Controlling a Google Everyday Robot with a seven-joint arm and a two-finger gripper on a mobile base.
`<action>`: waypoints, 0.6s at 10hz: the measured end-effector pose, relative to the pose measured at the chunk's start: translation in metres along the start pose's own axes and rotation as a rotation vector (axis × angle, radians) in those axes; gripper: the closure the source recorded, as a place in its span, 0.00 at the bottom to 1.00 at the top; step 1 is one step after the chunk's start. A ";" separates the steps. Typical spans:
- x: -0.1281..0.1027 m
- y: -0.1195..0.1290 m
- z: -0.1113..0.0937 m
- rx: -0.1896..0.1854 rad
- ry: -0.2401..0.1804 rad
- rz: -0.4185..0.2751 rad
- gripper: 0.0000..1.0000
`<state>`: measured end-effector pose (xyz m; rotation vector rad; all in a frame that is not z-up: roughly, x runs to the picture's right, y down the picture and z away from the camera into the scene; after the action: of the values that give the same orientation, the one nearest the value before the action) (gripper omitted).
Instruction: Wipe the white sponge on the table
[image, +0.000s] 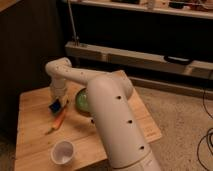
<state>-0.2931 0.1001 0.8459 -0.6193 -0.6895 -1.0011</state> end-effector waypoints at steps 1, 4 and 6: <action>-0.019 0.005 0.005 -0.021 -0.013 -0.022 0.50; -0.058 0.002 0.029 -0.067 -0.052 -0.103 0.50; -0.073 -0.021 0.034 -0.074 -0.058 -0.171 0.50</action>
<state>-0.3464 0.1559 0.8151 -0.6641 -0.7683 -1.1753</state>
